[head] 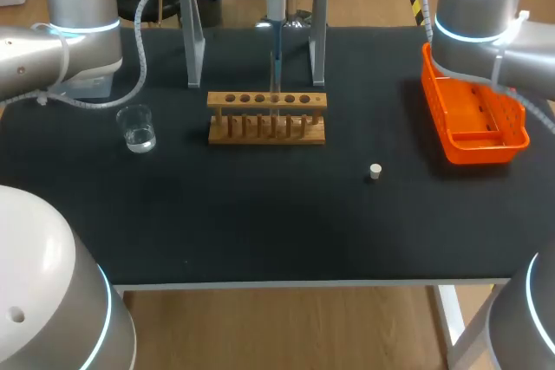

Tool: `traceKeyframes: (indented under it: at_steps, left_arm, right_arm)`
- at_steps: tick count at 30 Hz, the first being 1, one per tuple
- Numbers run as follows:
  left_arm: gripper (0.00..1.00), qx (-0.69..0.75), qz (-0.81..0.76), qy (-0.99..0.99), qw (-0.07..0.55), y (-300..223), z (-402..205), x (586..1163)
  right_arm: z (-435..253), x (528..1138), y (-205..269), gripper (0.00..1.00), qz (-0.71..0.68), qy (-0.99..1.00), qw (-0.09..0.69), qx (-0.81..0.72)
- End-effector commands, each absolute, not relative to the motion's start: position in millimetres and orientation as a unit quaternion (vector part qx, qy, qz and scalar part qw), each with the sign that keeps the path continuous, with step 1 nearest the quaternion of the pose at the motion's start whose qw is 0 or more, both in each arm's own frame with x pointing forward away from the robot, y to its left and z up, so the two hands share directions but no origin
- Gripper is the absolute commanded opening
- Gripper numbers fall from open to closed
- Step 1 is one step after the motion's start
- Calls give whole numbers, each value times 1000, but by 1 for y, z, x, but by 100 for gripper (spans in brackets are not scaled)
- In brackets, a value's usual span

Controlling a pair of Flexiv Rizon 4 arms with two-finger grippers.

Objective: Invert the test tube, pick up the pipette, mount the tip to pipette, aspirate from beaker and dispense into the tube, eject the tip, return the pipette, and cap with the stopper.

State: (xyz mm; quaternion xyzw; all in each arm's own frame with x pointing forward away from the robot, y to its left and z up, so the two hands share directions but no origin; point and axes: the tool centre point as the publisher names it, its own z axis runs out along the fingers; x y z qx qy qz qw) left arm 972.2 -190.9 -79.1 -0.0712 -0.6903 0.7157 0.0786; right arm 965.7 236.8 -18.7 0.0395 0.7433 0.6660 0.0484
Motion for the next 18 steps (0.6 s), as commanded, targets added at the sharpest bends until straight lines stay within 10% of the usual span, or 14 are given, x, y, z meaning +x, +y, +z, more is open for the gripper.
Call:
traceKeyframes:
  at_steps: [1, 18]
  left_arm:
    - [0, -74, 716, -690, 81, -191, -75, 975]
    - [0, -74, 716, -690, 81, -191, -75, 975]
  right_arm:
    - [-26, 967, 236, 0, 666, 743, 45, 43]
    - [-28, 967, 236, 0, 668, 742, 39, 46]
